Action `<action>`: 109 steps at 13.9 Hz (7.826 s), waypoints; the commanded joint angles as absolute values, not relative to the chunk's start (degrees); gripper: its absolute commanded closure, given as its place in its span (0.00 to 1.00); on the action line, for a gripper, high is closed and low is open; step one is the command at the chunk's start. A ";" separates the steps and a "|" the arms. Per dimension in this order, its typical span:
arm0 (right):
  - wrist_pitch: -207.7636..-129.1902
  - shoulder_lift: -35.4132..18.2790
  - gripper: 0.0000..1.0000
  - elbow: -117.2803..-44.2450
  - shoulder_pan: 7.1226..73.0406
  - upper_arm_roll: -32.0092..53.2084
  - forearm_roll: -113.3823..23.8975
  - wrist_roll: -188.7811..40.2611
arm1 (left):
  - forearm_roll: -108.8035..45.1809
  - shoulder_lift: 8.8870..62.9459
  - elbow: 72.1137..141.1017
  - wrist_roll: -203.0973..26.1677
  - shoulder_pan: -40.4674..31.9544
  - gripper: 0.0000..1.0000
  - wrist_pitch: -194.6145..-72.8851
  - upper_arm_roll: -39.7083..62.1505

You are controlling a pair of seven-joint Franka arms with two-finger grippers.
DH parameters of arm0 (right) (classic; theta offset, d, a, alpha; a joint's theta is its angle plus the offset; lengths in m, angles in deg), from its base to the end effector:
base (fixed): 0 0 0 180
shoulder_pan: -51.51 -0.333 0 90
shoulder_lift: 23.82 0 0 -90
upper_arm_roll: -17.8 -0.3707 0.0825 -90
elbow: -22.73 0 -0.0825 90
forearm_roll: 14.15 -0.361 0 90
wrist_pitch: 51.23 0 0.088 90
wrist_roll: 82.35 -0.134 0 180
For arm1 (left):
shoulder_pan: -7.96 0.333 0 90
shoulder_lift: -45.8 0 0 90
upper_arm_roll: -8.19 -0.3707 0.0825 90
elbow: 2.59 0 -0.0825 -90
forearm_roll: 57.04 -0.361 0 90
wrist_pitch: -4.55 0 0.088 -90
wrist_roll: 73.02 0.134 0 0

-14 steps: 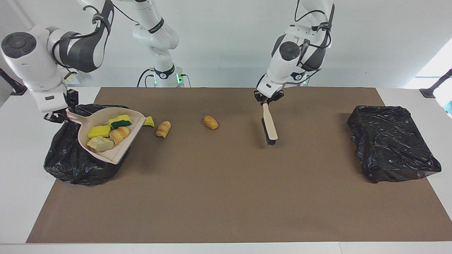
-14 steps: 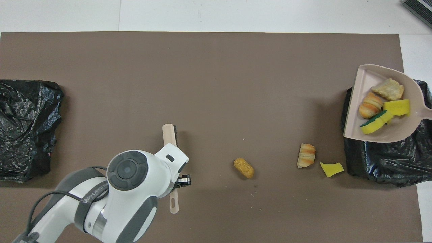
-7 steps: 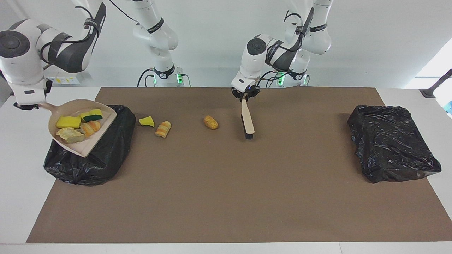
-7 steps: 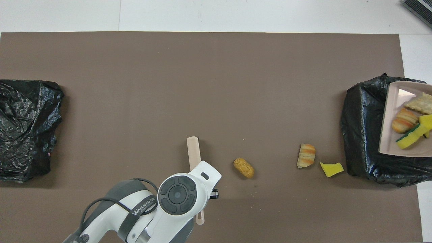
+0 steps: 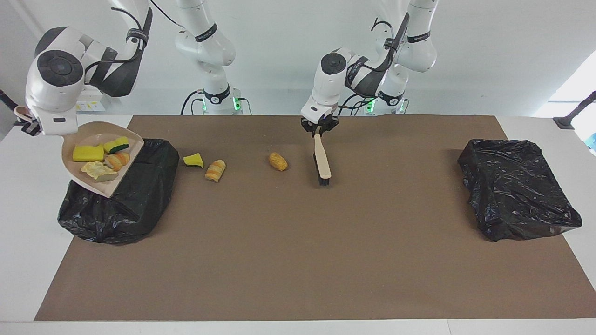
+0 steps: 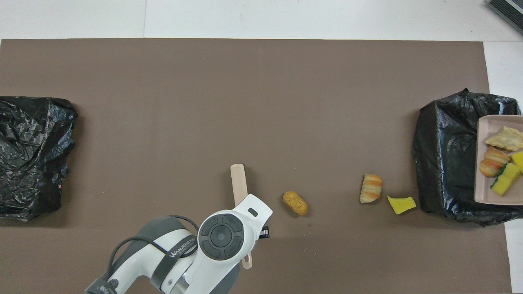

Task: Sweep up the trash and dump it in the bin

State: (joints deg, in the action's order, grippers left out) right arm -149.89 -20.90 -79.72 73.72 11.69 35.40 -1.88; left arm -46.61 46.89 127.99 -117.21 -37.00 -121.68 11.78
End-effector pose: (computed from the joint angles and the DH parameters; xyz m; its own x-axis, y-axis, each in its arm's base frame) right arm 0.5067 -0.2422 0.5796 0.1488 0.6470 -0.7478 0.9614 -0.2716 -0.0437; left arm 0.3149 -0.3720 0.4012 0.9893 0.0316 -0.1427 0.0398 -0.9977 0.0545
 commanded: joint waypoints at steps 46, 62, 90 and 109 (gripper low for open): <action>-137.89 -25.58 1.00 -80.55 54.69 9.89 -1.12 -57.76 | -57.65 55.21 97.62 -70.56 8.49 0.00 -88.01 9.25; -157.99 7.09 1.00 -56.48 29.36 9.89 -15.55 -114.22 | -54.84 55.64 89.16 -71.36 8.49 0.00 -81.41 9.25; -170.28 -15.09 0.00 -84.80 23.83 9.45 -23.12 -114.60 | -55.46 55.38 90.74 -72.14 7.43 0.00 -83.67 10.13; -187.11 -20.22 0.26 -106.21 10.02 9.36 -16.88 -124.18 | -50.09 40.36 91.19 -96.22 -9.44 0.00 -111.29 10.21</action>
